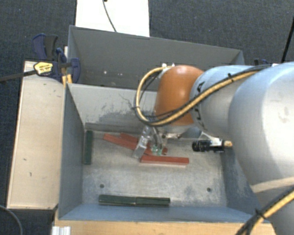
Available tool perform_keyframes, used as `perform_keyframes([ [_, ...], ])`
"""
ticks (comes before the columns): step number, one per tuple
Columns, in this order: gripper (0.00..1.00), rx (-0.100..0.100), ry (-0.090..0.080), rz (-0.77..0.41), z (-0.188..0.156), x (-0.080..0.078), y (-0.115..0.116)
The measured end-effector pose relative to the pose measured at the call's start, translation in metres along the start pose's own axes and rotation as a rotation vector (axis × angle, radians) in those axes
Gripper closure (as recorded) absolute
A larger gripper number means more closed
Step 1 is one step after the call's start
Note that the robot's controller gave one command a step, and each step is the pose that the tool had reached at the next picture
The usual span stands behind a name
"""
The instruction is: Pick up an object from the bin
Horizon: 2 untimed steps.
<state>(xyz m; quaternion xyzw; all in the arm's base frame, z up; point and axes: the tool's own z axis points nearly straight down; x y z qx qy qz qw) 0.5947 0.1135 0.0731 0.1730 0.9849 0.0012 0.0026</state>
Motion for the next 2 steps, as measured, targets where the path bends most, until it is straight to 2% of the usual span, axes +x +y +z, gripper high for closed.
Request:
perform_keyframes([
  [1, 1.00, -0.001, 0.000, 0.000, -0.036, -0.001, 0.001],
  [2, 1.00, -0.002, -0.004, -0.004, -0.121, -0.004, 0.002],
])
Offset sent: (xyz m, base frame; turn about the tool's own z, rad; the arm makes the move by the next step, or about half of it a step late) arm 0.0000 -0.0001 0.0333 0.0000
